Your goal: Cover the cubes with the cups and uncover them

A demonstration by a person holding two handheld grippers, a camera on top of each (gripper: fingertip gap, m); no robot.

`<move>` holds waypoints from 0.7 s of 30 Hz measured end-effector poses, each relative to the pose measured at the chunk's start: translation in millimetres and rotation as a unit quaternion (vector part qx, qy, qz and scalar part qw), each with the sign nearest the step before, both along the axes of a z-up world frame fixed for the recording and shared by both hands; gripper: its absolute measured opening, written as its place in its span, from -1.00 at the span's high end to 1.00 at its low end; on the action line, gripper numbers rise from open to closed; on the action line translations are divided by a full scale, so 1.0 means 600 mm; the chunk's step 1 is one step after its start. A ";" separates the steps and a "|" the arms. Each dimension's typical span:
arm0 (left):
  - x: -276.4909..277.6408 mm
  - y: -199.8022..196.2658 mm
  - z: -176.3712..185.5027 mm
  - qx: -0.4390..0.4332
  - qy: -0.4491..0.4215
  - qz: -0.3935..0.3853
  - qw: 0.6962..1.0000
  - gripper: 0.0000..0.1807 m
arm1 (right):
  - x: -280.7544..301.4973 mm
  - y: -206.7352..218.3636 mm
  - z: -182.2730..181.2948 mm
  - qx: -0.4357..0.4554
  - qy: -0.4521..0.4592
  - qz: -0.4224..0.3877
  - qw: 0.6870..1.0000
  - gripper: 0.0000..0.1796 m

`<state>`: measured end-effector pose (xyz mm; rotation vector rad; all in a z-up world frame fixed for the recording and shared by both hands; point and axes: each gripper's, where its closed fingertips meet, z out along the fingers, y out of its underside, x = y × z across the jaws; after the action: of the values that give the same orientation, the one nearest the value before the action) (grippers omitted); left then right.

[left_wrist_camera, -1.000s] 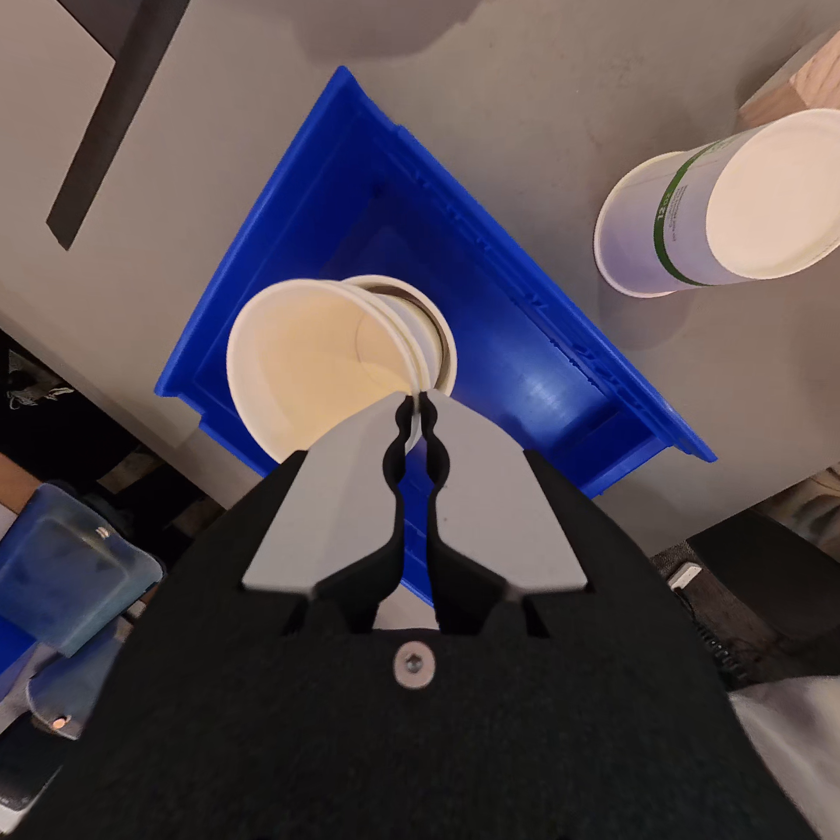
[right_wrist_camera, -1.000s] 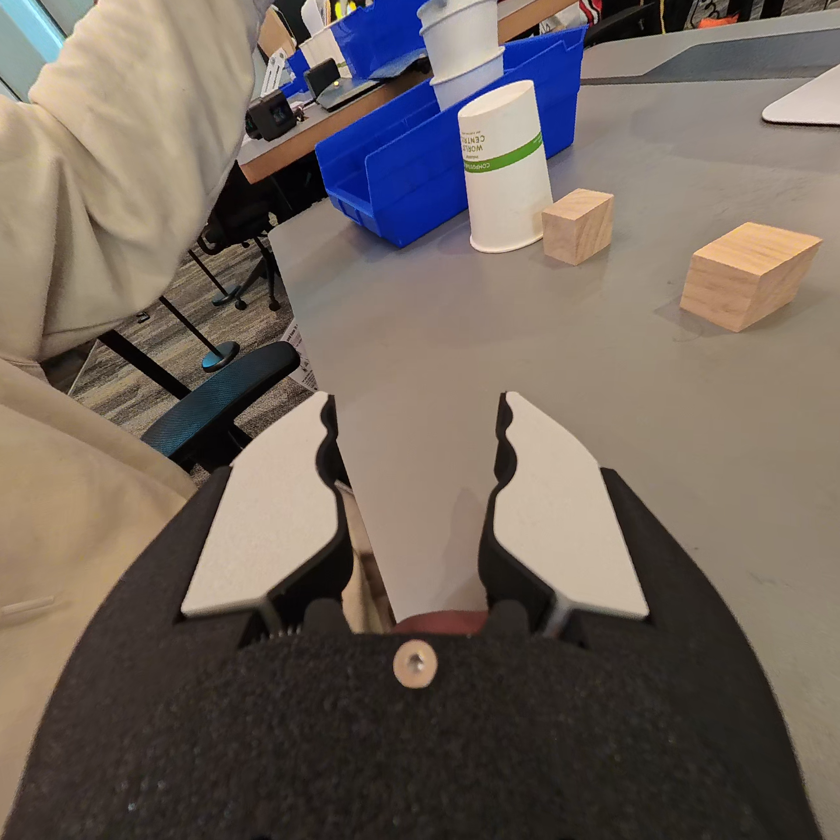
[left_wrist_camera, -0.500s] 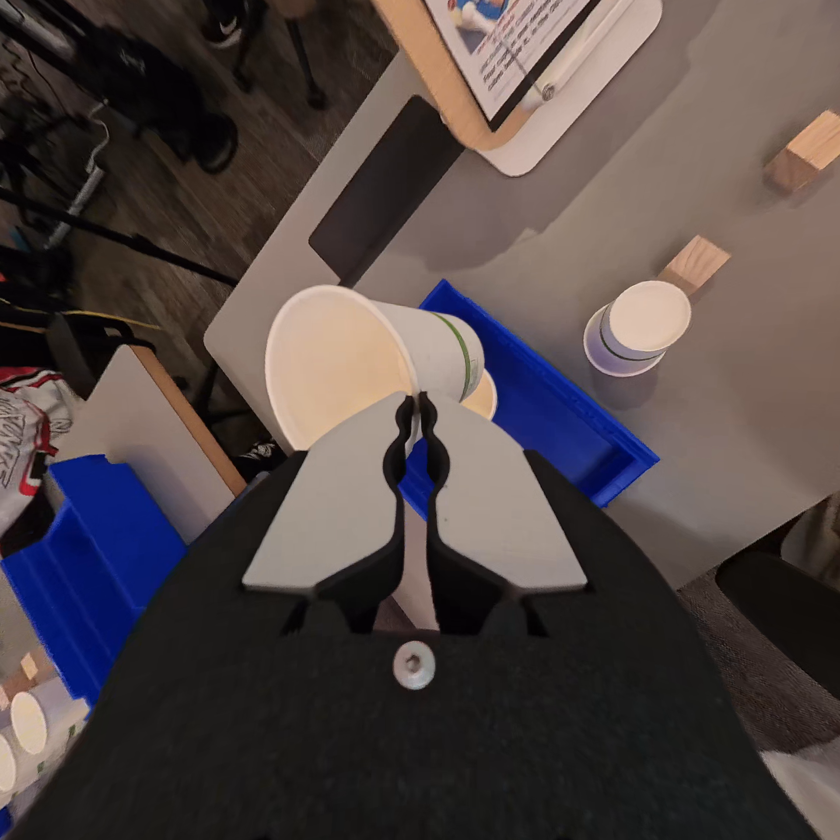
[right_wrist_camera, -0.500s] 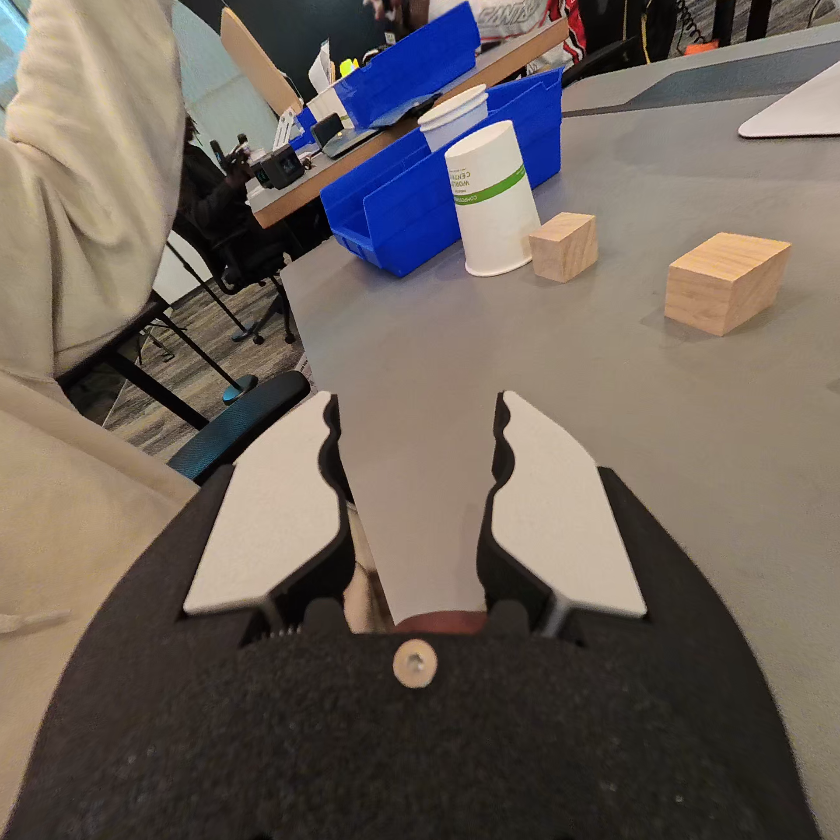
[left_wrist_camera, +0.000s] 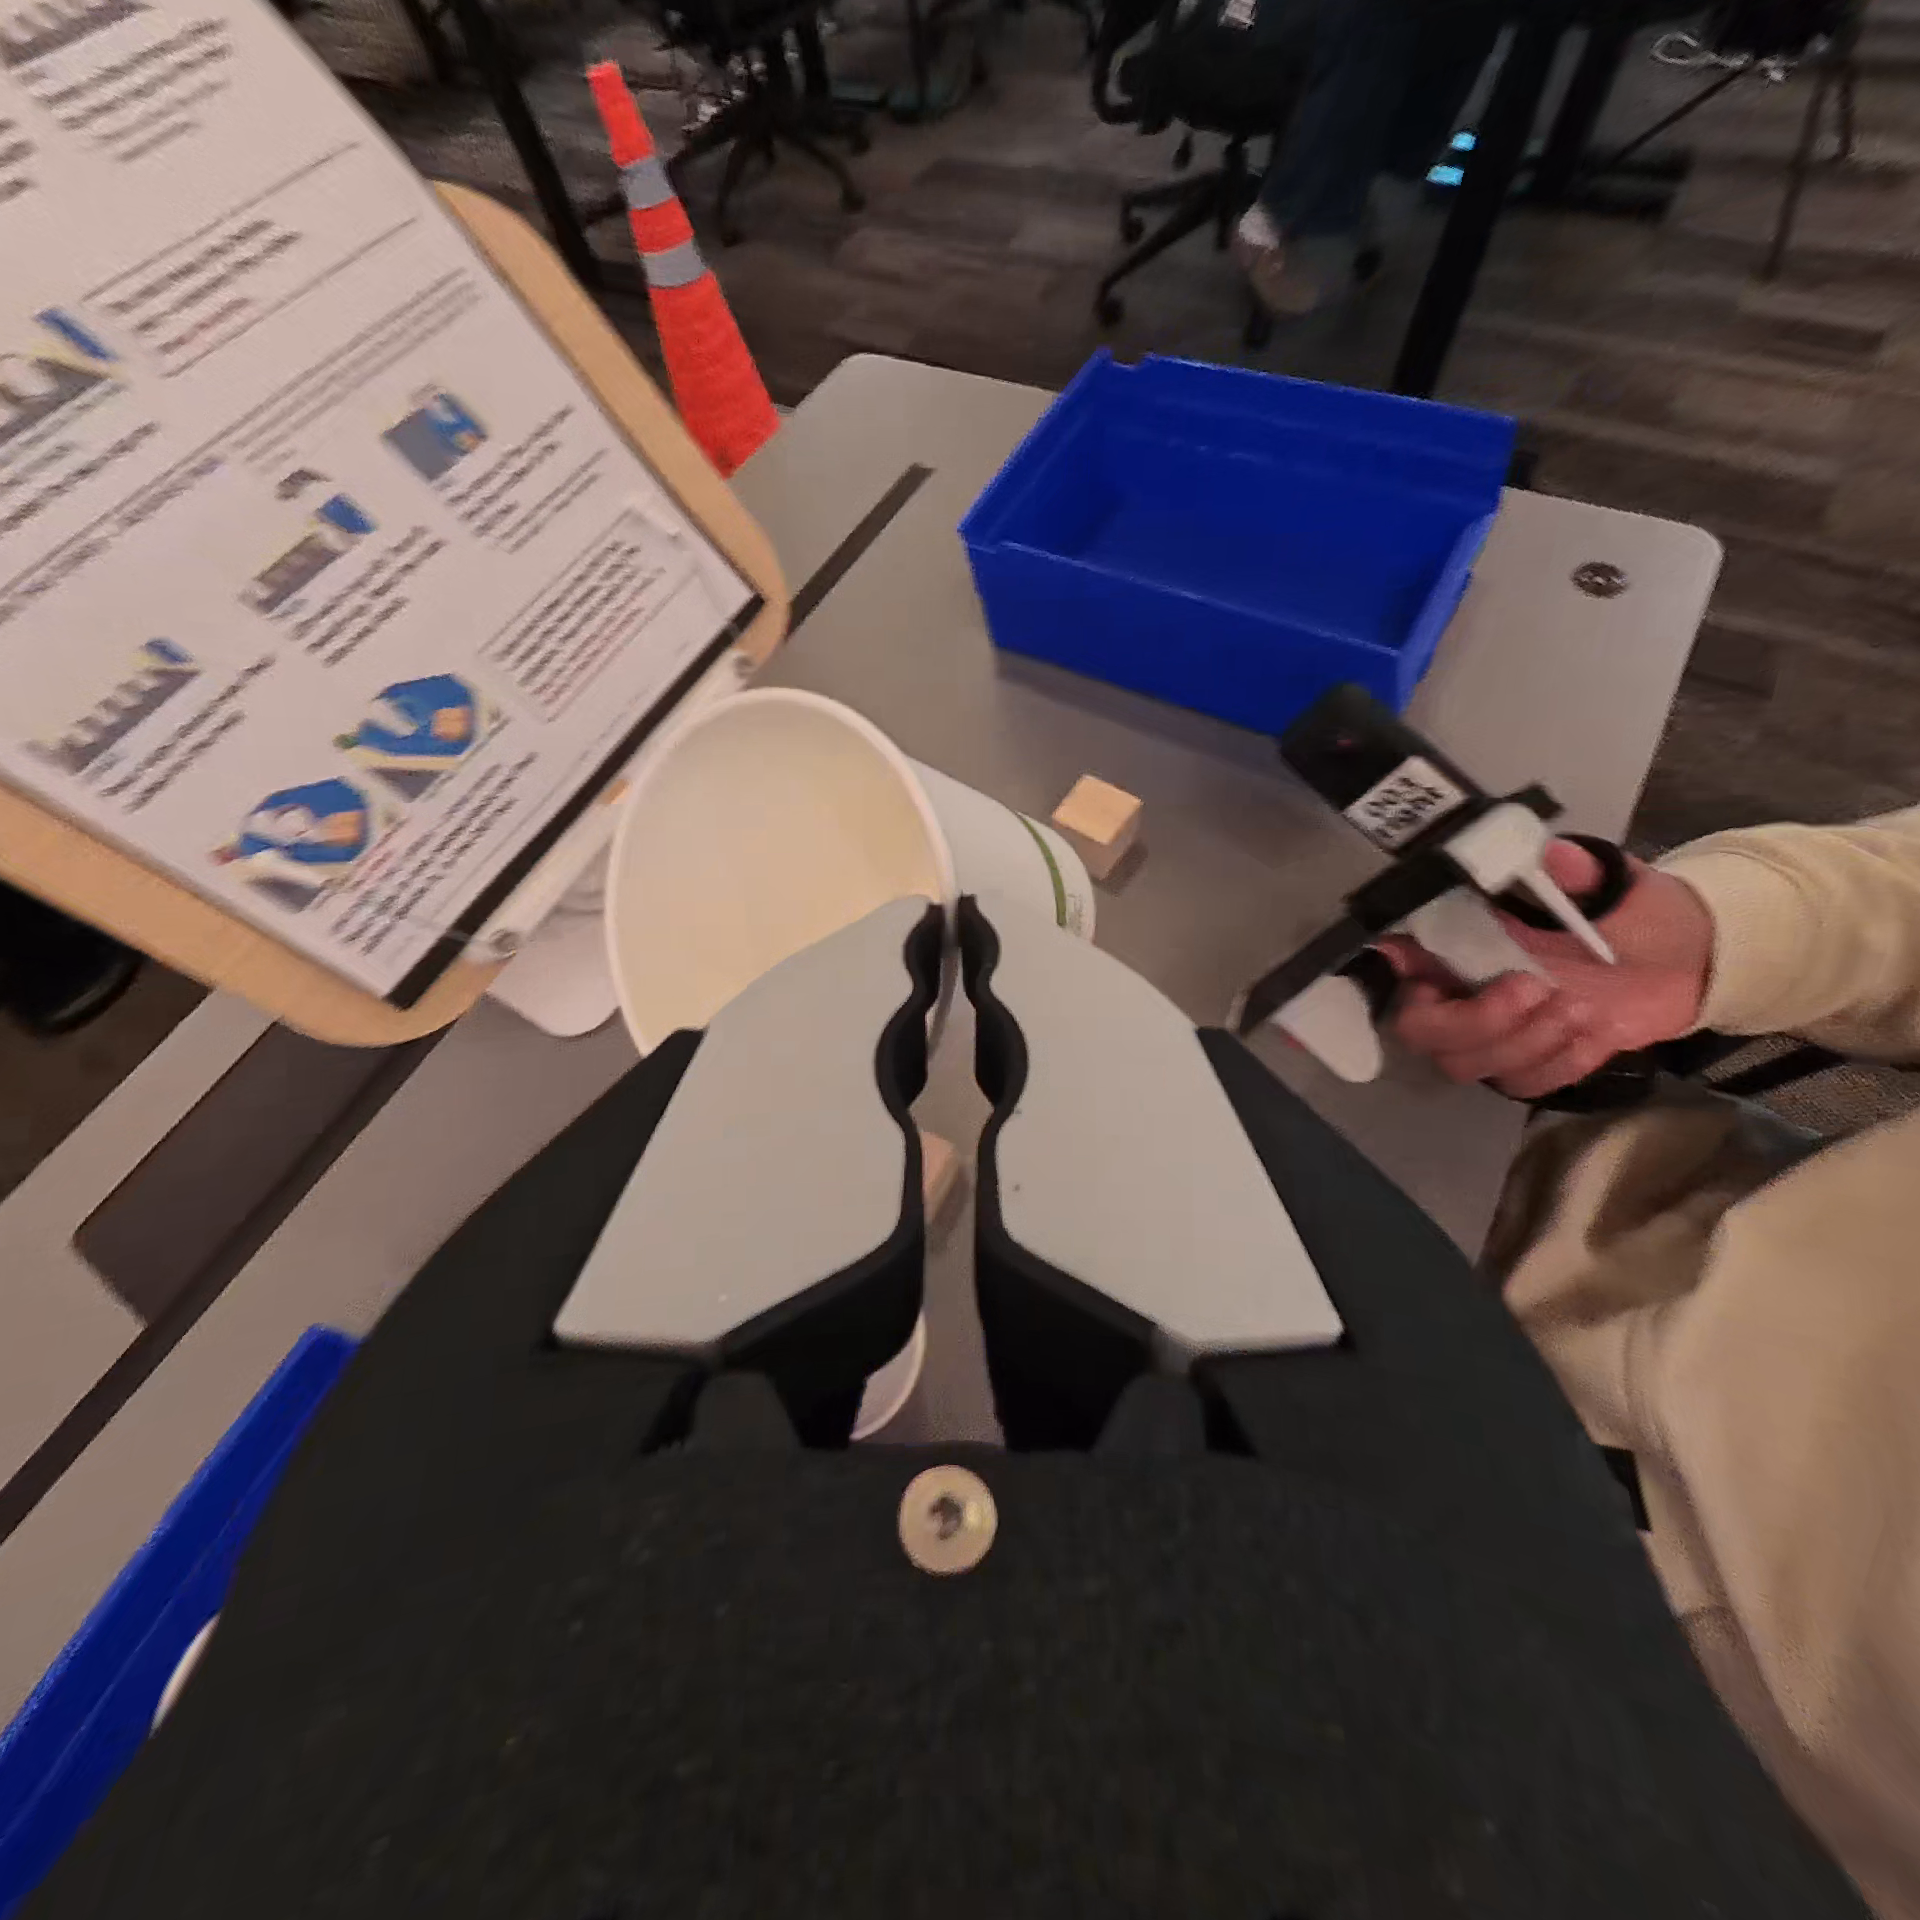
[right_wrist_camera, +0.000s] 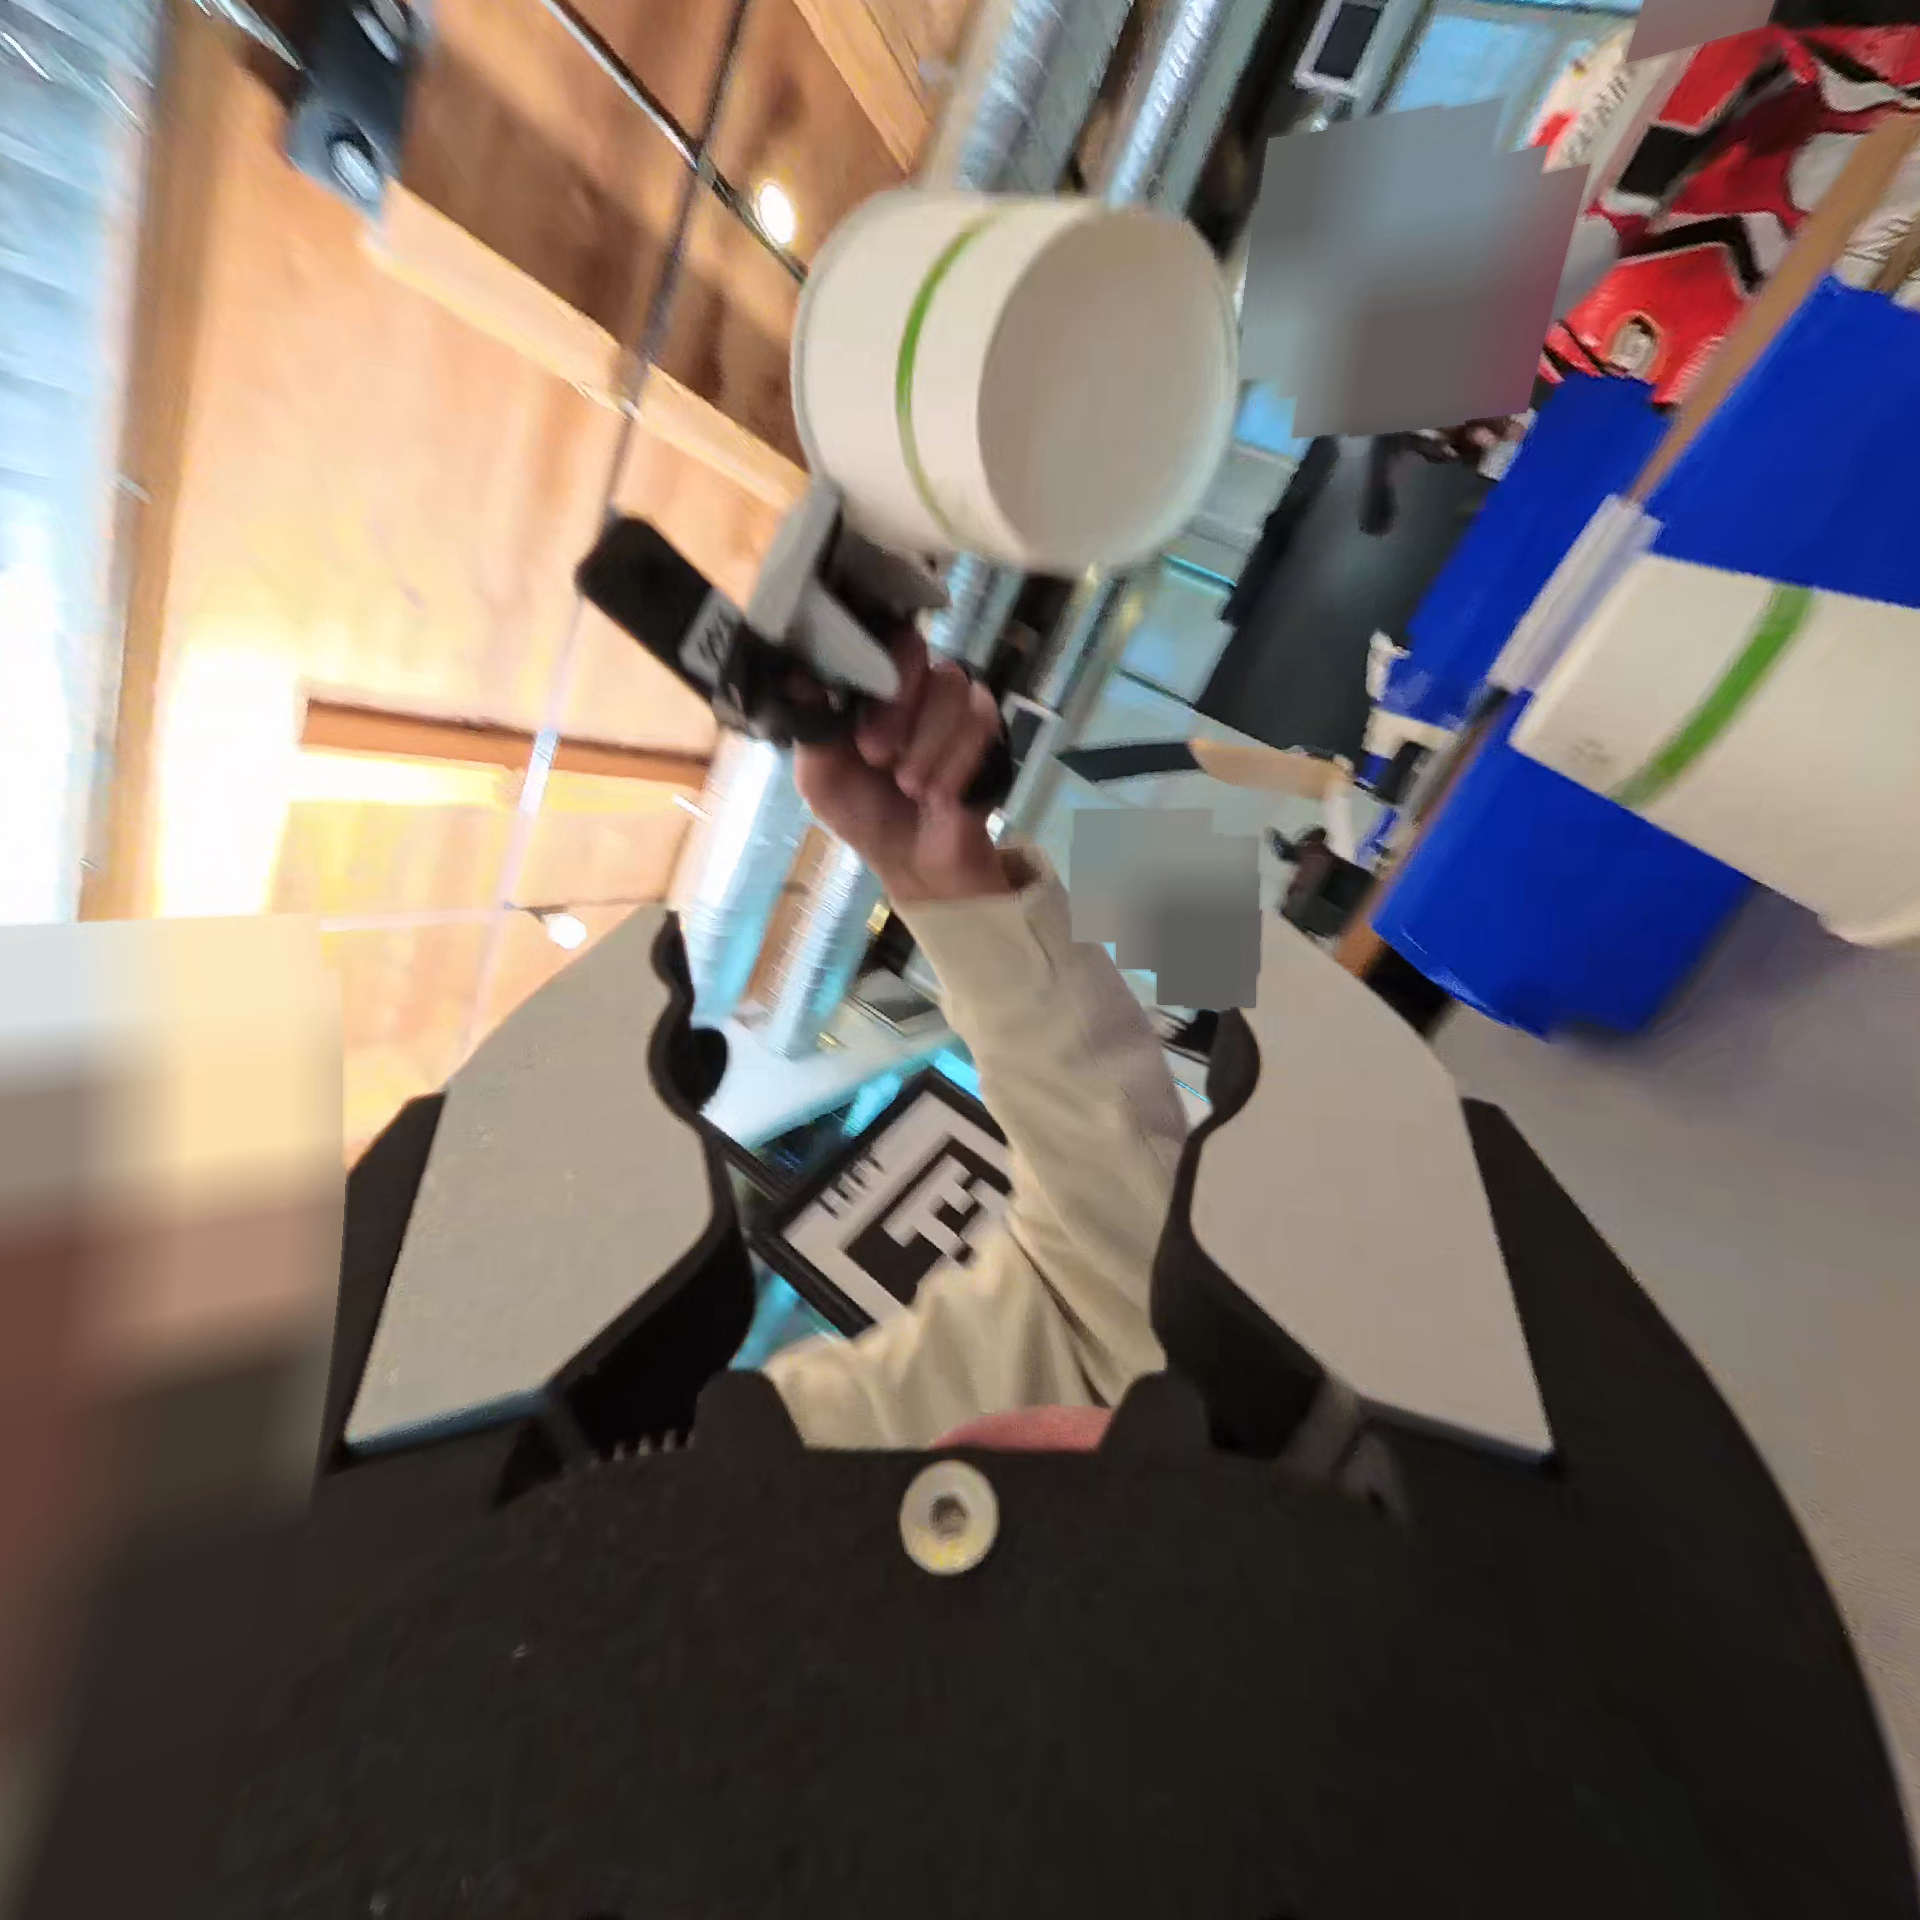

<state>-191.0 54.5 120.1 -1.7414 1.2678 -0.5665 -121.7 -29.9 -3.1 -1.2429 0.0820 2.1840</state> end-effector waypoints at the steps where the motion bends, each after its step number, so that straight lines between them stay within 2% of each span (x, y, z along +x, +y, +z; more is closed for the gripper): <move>1: 0.018 -0.013 -0.006 0.004 0.003 -0.009 1.000 0.97 | 0.005 0.015 0.012 -0.010 0.030 -0.005 0.999 -0.09; 8: 0.105 -0.081 -0.036 -0.011 -0.020 -0.076 0.997 0.97 | 0.021 0.066 0.036 -0.047 0.143 -0.001 0.989 -0.17; 12: 0.131 -0.095 -0.069 -0.027 -0.017 -0.095 0.995 0.97 | 0.033 0.070 0.041 -0.035 0.175 -0.004 0.984 -0.10; 15: 0.145 -0.111 -0.091 -0.042 -0.027 -0.119 0.992 0.97 | 0.038 0.072 0.036 -0.034 0.173 -0.008 0.984 -0.03; 19: 0.138 -0.106 -0.105 -0.040 -0.032 -0.108 0.993 0.97 | 0.037 0.074 0.024 -0.023 0.128 -0.011 0.991 -0.02; 20: 0.133 -0.105 -0.109 -0.039 -0.031 -0.102 0.994 0.94 | 0.038 0.075 0.023 -0.017 0.114 -0.018 0.993 -0.02; 21: 0.124 -0.104 -0.113 -0.036 -0.027 -0.094 0.995 0.81 | 0.038 0.075 0.023 -0.007 0.096 -0.026 0.995 -0.02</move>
<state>-116.7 -7.7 52.4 -1.6635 1.3973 -0.7726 -98.8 15.3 10.9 -1.0245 0.2064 2.2543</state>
